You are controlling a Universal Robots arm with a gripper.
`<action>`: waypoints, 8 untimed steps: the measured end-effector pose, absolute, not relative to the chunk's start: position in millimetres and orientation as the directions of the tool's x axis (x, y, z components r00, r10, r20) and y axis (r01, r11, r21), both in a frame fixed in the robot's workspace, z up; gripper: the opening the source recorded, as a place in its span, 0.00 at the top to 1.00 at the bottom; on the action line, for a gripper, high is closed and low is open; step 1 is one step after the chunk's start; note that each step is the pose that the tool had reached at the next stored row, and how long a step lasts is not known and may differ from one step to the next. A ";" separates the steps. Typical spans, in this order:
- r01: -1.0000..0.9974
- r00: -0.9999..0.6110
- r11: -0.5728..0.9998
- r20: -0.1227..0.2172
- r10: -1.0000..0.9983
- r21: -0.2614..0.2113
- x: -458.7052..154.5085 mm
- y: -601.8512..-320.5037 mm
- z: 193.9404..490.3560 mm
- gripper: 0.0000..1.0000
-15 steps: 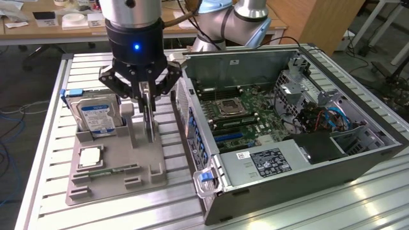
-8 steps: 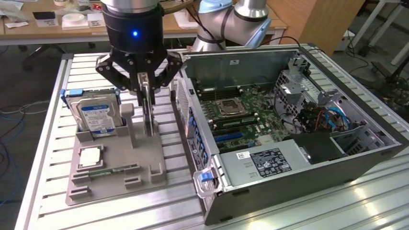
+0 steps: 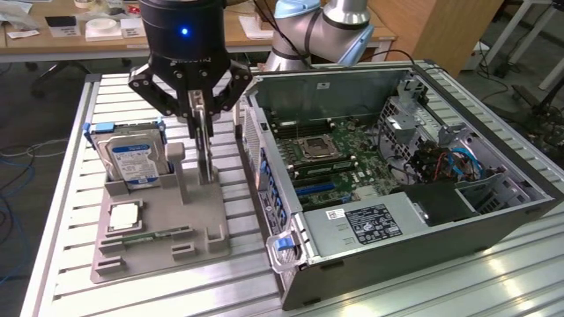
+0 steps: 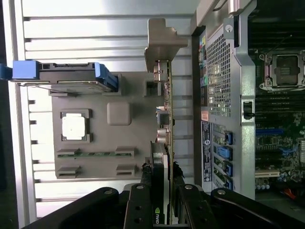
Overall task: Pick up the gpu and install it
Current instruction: 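Pick up the gpu and move the gpu toward the slot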
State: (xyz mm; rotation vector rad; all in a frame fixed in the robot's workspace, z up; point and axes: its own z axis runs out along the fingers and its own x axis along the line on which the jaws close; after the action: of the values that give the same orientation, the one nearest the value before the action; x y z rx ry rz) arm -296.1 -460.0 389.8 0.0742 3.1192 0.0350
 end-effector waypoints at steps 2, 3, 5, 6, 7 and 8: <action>0.047 -0.999 0.999 -0.021 0.048 0.023 -296.1 -460.0 391.8 0.73; 0.047 -0.999 0.999 -0.021 0.048 0.023 -296.0 -460.0 392.7 0.73; 0.047 -0.999 0.999 -0.021 0.048 0.023 -296.0 -460.0 394.8 0.73; 0.047 -0.999 0.999 -0.021 0.048 0.023 -296.0 -460.0 396.0 0.73; 0.047 -0.999 0.999 -0.021 0.048 0.023 -296.0 -459.9 397.4 0.73; 0.047 -0.999 0.999 -0.021 0.048 0.023 -296.0 -459.9 398.4 0.73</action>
State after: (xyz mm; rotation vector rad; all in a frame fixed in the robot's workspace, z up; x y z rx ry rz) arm -296.0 -459.9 398.4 0.0740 3.1192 0.0348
